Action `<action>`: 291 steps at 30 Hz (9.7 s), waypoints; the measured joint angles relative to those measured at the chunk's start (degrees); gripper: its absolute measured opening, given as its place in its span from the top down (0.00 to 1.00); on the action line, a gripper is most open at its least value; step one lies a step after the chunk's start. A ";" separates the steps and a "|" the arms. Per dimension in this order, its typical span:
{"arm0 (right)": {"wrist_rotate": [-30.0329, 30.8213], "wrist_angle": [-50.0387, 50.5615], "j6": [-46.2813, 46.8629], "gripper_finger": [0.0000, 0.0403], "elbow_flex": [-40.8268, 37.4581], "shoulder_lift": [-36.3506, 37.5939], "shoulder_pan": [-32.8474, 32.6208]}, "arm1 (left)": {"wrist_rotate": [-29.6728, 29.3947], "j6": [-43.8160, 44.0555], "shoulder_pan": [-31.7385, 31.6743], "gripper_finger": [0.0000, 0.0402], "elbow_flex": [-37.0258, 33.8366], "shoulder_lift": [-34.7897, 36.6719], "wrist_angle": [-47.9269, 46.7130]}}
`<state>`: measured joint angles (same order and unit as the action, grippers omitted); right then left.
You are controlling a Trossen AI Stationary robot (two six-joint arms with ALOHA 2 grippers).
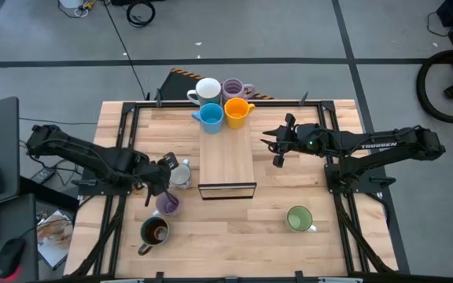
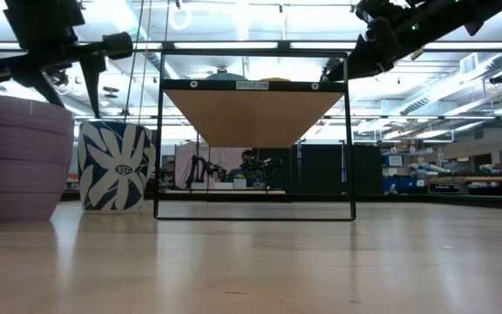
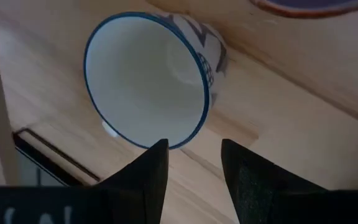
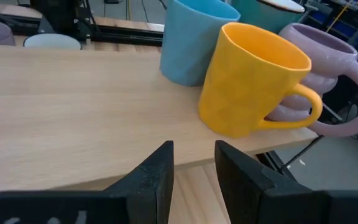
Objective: Place coffee mugs
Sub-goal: Put the Patterned mug on the shelf, then put the green mug on the shelf
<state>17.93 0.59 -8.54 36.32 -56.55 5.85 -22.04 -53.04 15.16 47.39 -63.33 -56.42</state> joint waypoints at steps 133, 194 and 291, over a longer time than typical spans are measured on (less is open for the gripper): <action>-7.17 3.72 2.17 0.70 -0.02 1.16 -1.81 | 10.23 55.02 -20.41 0.81 64.70 -42.18 -21.12; -1.77 21.83 9.87 0.69 5.91 2.05 -9.72 | 11.80 44.04 -17.00 0.51 64.39 -33.84 -13.96; -7.28 47.46 -27.91 0.84 18.75 -22.18 -0.82 | 7.67 47.11 -15.85 0.51 21.69 -1.05 18.33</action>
<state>10.66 48.05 -36.44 55.07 -78.74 5.02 -14.37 -5.93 -0.69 69.08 -64.38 -38.09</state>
